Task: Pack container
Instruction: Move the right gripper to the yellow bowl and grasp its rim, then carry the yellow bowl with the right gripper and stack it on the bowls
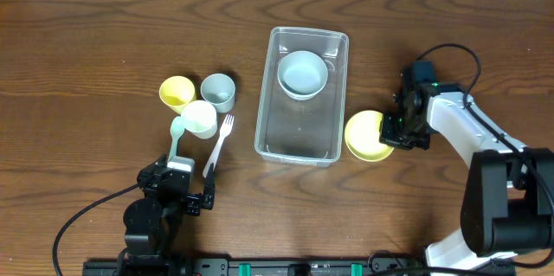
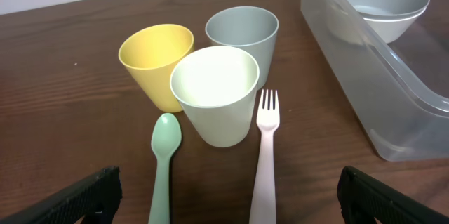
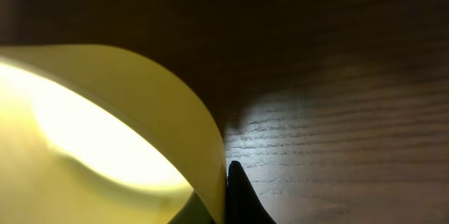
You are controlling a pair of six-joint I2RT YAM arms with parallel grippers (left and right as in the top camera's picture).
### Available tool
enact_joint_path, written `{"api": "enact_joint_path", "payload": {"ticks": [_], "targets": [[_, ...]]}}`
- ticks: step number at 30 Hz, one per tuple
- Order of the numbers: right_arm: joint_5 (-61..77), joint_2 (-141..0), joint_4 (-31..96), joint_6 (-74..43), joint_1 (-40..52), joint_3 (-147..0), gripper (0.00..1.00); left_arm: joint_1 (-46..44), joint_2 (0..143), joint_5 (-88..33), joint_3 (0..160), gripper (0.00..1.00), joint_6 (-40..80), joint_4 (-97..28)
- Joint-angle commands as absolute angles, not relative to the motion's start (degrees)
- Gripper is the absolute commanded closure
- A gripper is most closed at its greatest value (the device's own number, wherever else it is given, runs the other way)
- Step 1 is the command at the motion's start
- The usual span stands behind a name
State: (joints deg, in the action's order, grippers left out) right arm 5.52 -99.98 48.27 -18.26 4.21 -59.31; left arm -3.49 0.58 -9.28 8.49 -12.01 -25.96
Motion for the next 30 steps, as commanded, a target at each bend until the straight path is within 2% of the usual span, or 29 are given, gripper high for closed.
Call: {"api": "enact_joint_path", "payload": {"ticks": [1, 7, 11, 15, 20, 30], "targets": [[4.1, -97.2, 50.4, -18.8, 4.4, -64.3, 0.99, -3.7, 0.2, -10.1, 7.5, 0.02, -11.7, -26.0], [2.6, -91.6, 61.5, -17.1, 5.0, -83.1, 0.99, -3.7, 0.2, -10.1, 7.5, 0.02, -11.7, -26.0], [5.2, -91.4, 67.0, -18.2, 8.8, -94.8, 0.99, -3.7, 0.2, -10.1, 7.5, 0.02, -11.7, -26.0], [5.6, -92.6, 63.2, -22.8, 14.5, -96.5, 0.99, -3.7, 0.2, -10.1, 7.5, 0.02, -11.7, -26.0], [5.3, -101.1, 56.9, -24.2, 19.9, -96.5, 0.99, -3.7, 0.2, -10.1, 7.5, 0.02, -11.7, -26.0], [7.0, -117.4, 43.9, -23.9, 21.2, -96.7, 0.99, -3.7, 0.3, -10.1, 7.5, 0.02, -11.7, -26.0]]}}
